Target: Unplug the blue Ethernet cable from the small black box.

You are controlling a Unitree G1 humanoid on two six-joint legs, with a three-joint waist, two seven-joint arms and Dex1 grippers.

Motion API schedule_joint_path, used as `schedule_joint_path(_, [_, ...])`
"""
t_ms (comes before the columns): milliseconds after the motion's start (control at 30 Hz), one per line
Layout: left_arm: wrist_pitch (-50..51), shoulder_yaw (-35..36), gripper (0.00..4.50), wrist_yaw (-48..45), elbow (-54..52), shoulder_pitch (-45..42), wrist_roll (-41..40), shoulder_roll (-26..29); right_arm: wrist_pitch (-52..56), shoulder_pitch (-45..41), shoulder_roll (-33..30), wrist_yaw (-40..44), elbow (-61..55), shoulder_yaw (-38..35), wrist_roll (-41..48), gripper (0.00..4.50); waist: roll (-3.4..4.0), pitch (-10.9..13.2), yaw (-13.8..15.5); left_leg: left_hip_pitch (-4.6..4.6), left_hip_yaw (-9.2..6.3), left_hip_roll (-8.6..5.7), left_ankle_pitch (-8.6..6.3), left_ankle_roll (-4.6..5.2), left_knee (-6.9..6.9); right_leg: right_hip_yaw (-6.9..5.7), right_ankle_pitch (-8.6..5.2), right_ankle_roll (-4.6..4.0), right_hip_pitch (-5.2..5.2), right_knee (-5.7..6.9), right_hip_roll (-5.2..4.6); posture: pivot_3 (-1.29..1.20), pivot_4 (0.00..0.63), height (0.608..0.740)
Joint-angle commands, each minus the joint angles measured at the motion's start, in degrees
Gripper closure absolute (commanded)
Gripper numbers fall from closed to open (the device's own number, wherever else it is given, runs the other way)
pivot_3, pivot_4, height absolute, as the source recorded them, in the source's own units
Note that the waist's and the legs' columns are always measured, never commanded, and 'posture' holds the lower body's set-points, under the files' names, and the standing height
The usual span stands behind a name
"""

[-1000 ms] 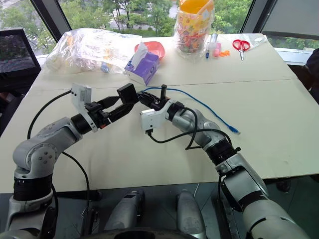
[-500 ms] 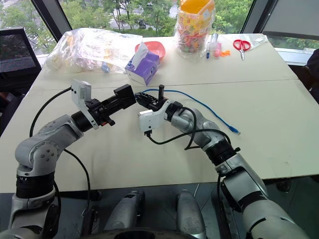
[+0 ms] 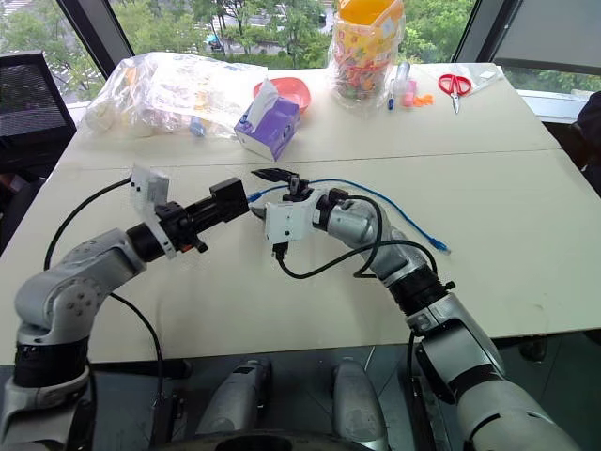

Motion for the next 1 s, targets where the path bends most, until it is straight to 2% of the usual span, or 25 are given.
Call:
schedule_joint_path(33, [0.9, 4.2, 4.02, -6.1, -3.5, 1.8, -5.2, 4.0, 11.5, -3.4, -1.8, 15.1, -4.5, -4.0, 15.7, 0.32, 0.02, 0.0, 0.0, 0.0, 0.0, 0.01, 0.0, 0.0, 0.0, 0.0, 0.0, -0.01, 0.0, 0.0, -0.01, 0.0, 0.15, 0.726])
schedule_joint_path(167, [1.1, 5.5, 4.02, -10.7, -3.9, 2.6, -8.2, 7.0, 26.1, -5.5, -4.7, 29.3, -8.0, -4.8, 27.6, 0.32, 0.02, 0.0, 0.2, 0.0, -0.02, 0.01, -0.01, 0.0, 0.01, -0.02, -0.01, -0.02, 0.01, -0.02, -0.03, 0.0, 0.15, 0.726])
schedule_joint_path(333, [0.2, 6.6, 4.02, -13.0, -3.4, 2.8, -9.8, 8.5, 39.6, -9.4, -5.0, 36.7, -7.3, -5.9, 34.4, 0.32, 0.03, 0.0, 0.0, -0.08, -0.01, 0.01, -0.02, -0.01, -0.05, -0.03, -0.02, -0.04, -0.12, -0.07, -0.04, 0.0, 0.15, 0.726])
schedule_joint_path(533, [0.0, 8.0, 4.02, -13.8, -3.6, 3.0, -11.6, 8.8, 48.2, -11.8, -2.6, 38.4, -4.9, -6.6, 37.3, 0.32, 0.03, 0.0, 0.1, -0.32, -0.01, 0.01, -0.02, -0.01, -0.05, -0.05, -0.03, -0.05, -0.33, -0.11, -0.05, 0.0, 0.15, 0.726])
schedule_joint_path(933, [0.7, 9.5, 4.02, -12.7, -4.8, 3.9, -15.0, 9.5, 51.3, -13.7, 0.8, 39.0, 0.7, -6.7, 36.1, 0.32, 0.03, 0.0, 0.0, -0.41, 0.0, 0.01, -0.02, -0.01, -0.05, -0.07, -0.02, -0.03, -0.41, -0.12, -0.04, 0.0, 0.15, 0.726])
schedule_joint_path(1000, [0.6, 9.6, 4.02, -12.8, -5.0, 4.2, -14.7, 9.8, 51.6, -14.2, 1.2, 38.7, 1.9, -7.2, 36.2, 0.82, 0.03, 0.0, 0.0, -0.42, 0.0, 0.01, -0.02, -0.01, -0.05, -0.06, -0.02, -0.04, -0.42, -0.12, -0.04, 0.0, 0.15, 0.726])
